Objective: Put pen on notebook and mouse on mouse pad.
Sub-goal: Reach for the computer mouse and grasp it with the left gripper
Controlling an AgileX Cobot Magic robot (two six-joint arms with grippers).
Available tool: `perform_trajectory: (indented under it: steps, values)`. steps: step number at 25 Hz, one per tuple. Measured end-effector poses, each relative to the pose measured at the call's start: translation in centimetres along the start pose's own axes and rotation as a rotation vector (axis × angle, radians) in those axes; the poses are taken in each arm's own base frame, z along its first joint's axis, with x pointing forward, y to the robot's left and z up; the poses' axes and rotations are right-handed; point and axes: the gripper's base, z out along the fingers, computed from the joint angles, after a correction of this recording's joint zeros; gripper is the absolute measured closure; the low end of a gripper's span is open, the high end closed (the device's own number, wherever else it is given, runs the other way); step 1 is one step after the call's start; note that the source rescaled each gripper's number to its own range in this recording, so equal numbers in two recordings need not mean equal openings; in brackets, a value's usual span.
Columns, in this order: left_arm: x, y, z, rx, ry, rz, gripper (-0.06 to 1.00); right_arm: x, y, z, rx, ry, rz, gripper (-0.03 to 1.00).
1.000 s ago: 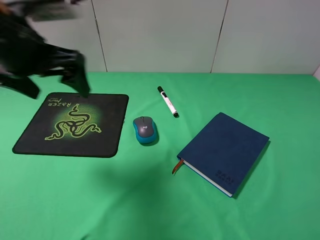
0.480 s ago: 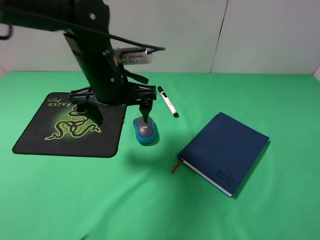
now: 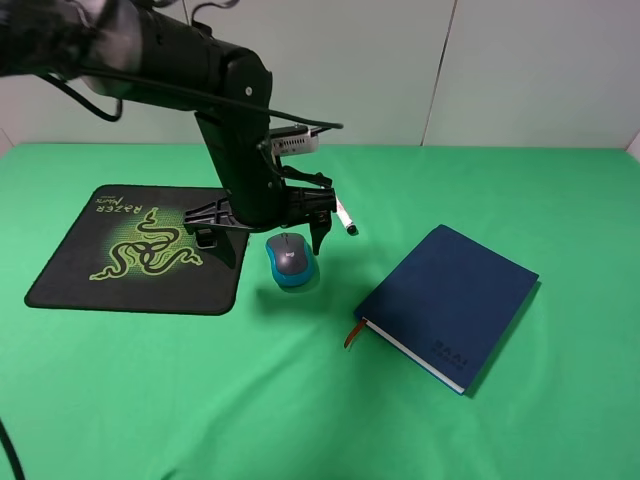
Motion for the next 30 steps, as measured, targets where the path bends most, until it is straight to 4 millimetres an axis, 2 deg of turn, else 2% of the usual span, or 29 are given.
perform_trajectory:
  steps: [13,26,28,30]
  values:
    - [-2.2,-2.2,3.1,-0.006,0.007,-0.035,0.02,0.0,0.0,0.0,0.000,0.000,0.000,-0.03]
    - [-2.3,-2.0,5.3,-0.069,0.039,-0.058,0.08,0.0,0.0,0.0,0.000,0.000,0.000,-0.03]
    - [-2.4,-1.9,5.3,-0.079,0.033,-0.049,0.16,0.0,0.0,0.0,0.000,0.000,0.000,-0.03]
    - [-2.4,-1.9,5.3,-0.083,0.030,-0.045,0.34,0.0,0.0,0.0,0.000,0.000,0.000,-0.03]
